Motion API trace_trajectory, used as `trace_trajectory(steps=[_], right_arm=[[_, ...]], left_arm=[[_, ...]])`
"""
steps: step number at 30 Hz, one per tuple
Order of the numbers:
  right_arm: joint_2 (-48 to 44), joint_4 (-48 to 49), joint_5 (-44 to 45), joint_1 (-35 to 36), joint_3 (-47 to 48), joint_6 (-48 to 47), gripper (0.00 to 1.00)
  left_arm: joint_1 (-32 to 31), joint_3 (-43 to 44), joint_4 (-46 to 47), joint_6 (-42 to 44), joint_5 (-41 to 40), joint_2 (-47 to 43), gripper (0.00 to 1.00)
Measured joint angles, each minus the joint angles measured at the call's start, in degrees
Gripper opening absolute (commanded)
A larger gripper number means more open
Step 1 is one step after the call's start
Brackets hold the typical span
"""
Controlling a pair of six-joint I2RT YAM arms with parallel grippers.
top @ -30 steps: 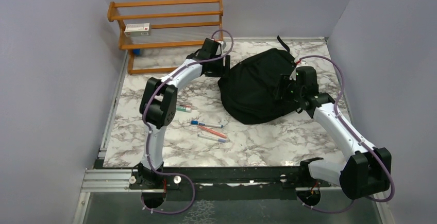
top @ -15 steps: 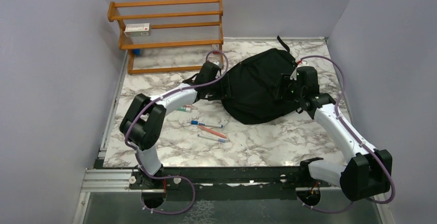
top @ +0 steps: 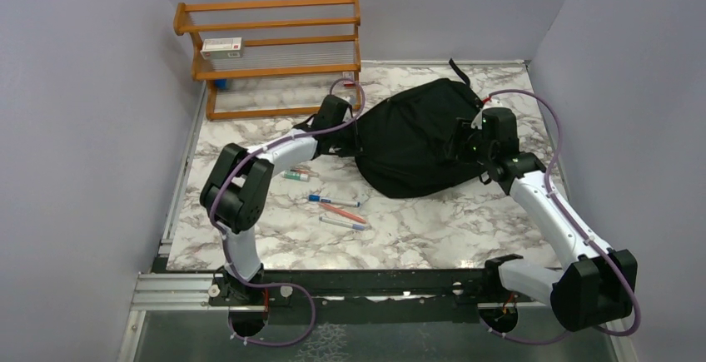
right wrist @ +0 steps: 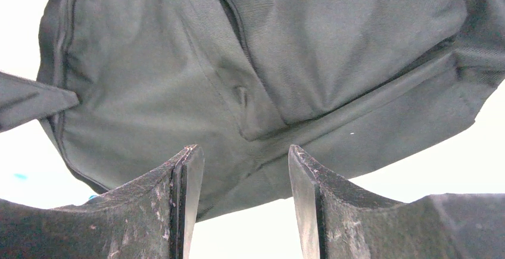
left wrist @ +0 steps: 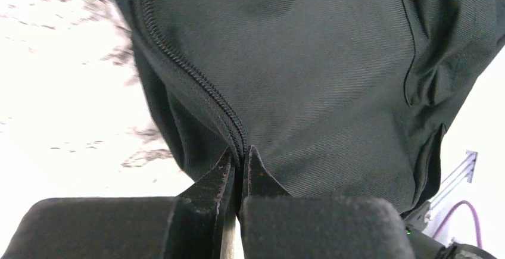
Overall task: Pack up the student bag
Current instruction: Adjust the student bag at the center of the board.
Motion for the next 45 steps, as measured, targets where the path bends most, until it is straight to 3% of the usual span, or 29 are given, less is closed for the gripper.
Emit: trace_trajectory(steps=[7,14,33,45], right_arm=[[0.24,-0.28,0.44,0.00,0.00,-0.13,0.60],[6.62,-0.22,-0.39,0.00,2.67,-2.51,0.65],[32.79,0.17,2.45,0.92,24.87,-11.26,0.77],[41.79,-1.27,9.16,9.55,32.02,-16.90,0.87]], left_arm=[[6.49,9.16,-8.00,11.13,-0.17,2.99,0.00],[8.17,20.79,-16.57,22.69,-3.34,9.90,0.00],[8.07,18.64,-15.23,26.53,-2.71,10.29,0.00],[8.13,18.64,-15.23,26.53,-2.45,10.29,0.00]])
